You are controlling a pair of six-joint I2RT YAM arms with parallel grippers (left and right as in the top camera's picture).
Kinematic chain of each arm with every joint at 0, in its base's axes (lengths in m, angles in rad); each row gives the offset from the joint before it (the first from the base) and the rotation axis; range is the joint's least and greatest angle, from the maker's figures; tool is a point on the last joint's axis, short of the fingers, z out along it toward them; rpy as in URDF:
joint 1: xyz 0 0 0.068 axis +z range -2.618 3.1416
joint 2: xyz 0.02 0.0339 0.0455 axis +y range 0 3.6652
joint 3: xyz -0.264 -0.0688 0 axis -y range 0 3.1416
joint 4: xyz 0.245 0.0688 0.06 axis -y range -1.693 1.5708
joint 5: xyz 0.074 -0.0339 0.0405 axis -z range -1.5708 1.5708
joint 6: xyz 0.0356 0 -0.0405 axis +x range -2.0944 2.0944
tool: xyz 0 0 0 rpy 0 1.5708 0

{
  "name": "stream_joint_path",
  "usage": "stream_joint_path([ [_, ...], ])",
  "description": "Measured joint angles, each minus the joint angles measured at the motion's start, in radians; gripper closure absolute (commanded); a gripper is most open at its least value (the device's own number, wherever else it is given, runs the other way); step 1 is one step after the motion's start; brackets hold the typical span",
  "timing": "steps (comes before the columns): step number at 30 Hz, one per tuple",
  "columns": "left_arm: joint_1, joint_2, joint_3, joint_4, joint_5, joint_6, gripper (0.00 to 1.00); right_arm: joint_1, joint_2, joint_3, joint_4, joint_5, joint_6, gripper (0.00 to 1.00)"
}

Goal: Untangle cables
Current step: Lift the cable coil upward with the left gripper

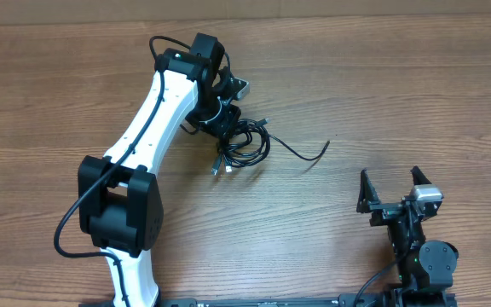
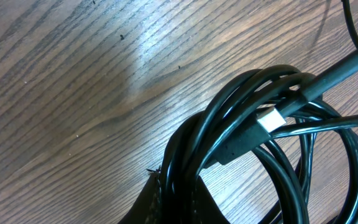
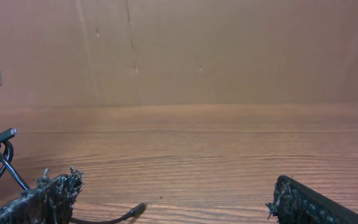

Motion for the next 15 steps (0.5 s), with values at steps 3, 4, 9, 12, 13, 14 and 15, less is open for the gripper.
stream_joint_path([
  [3, 0.000, 0.000, 0.001, -0.004, 0.000, 0.000, 0.96, 0.000, 0.000, 0.000, 0.000, 0.000, 0.000, 0.00],
  [4, 0.000, 0.000, 0.002, -0.006, 0.000, 0.000, 0.96, 0.000, 0.000, 0.000, 0.000, 0.000, 0.000, 0.00],
  [9, 0.000, 0.000, 0.036, -0.025, 0.000, 0.000, 0.96, 0.000, 0.000, 0.000, 0.000, 0.000, 0.000, 0.00],
  [12, 0.000, 0.000, 0.079, -0.032, 0.000, -0.006, 0.96, 0.000, 0.000, 0.000, 0.000, 0.000, 0.000, 0.00],
  [13, 0.000, 0.000, 0.098, -0.038, -0.001, -0.010, 0.96, 0.000, 0.000, 0.000, 0.000, 0.000, 0.000, 0.00],
  [14, 0.000, 0.000, 0.115, -0.043, -0.001, -0.014, 0.96, 0.000, 0.000, 0.000, 0.000, 0.000, 0.000, 0.00],
  [15, 0.000, 0.000, 0.132, -0.048, -0.001, -0.017, 0.96, 0.000, 0.000, 0.000, 0.000, 0.000, 0.000, 0.00],
])
